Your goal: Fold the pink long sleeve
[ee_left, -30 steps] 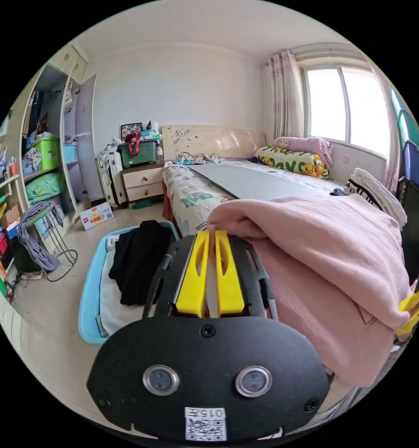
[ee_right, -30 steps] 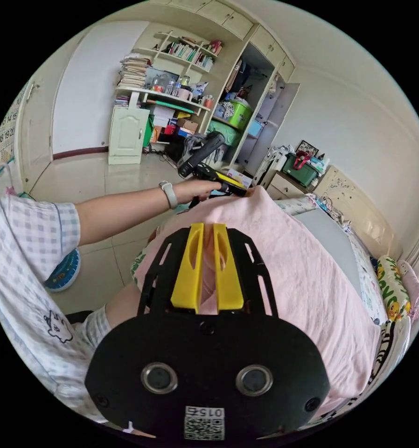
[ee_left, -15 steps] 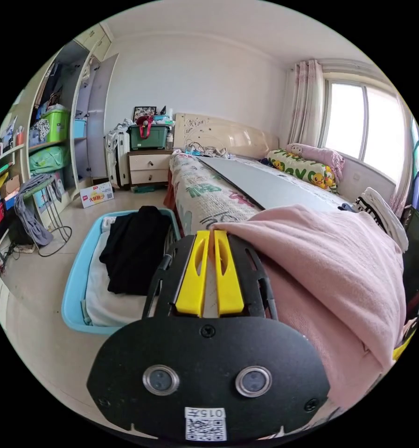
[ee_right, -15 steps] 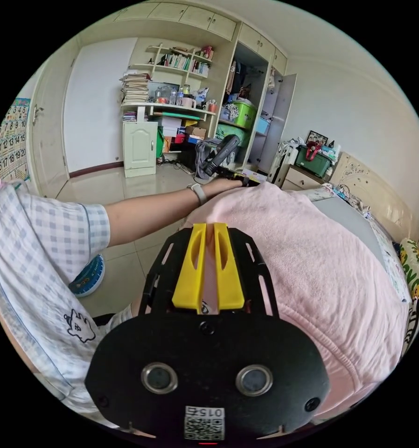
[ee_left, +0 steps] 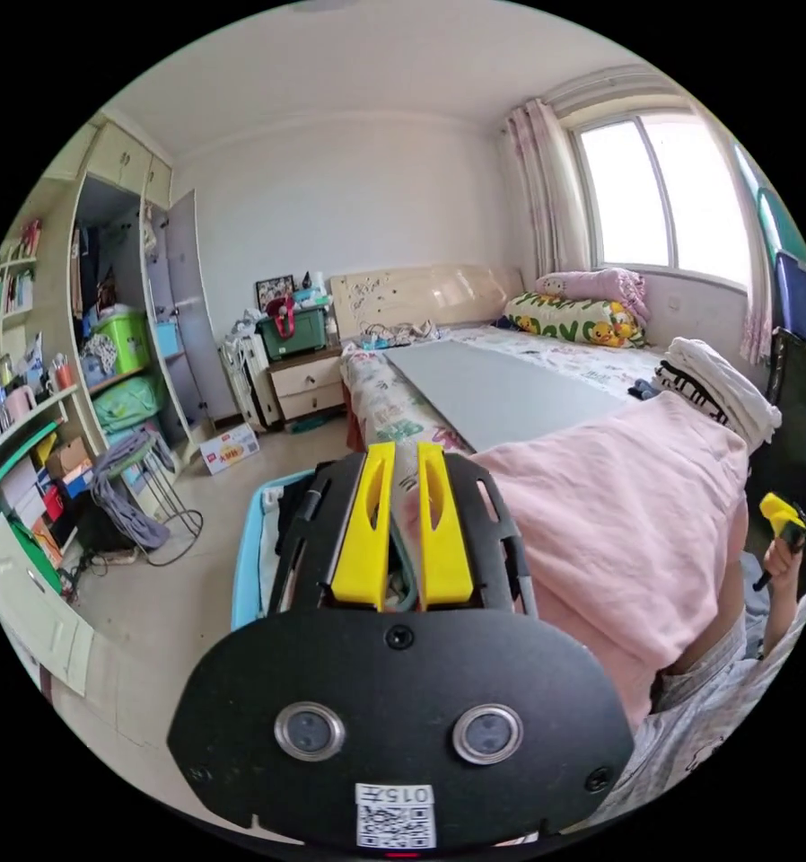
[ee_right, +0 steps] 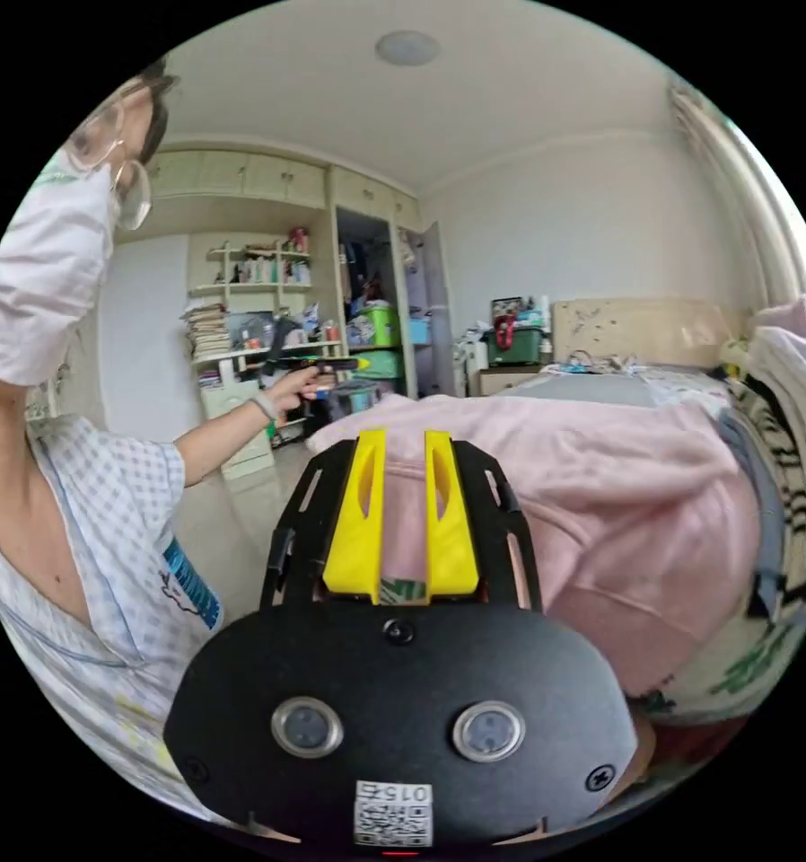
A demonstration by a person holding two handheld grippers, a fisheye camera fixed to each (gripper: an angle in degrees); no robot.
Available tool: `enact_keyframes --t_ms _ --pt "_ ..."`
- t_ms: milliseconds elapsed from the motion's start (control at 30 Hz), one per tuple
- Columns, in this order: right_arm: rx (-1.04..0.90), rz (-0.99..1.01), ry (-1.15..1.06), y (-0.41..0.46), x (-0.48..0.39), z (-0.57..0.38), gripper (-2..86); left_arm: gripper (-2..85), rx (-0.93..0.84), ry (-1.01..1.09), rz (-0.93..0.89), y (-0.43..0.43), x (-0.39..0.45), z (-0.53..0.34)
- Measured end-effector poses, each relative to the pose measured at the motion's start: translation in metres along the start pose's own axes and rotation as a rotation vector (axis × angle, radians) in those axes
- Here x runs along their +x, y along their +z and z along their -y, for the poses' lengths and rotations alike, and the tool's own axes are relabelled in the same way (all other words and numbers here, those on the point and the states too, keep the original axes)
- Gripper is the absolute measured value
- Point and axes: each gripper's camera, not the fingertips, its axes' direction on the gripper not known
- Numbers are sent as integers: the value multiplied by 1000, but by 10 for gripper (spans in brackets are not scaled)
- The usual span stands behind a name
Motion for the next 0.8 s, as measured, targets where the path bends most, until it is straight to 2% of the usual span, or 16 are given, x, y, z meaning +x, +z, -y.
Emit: enact_keyframes --t_ms 67,200,333,500,567,800 --pt "60 -127 135 -44 45 -12 82 61 42 52 -71 -12 47 44" --pt "200 -257 338 -109 103 -39 94 80 43 174 -236 10 150 112" --pt "141 -400 461 -144 154 -55 138 87 0 335 -382 68 295 193" --pt "97 -325 568 -160 211 -69 155 89 -95 436 -468 154 452 278" --pt "80 -289 592 -161 231 -71 159 93 -201 494 -503 207 526 313" --pt "36 -163 605 -167 272 -66 155 99 -360 596 -474 322 669 367"
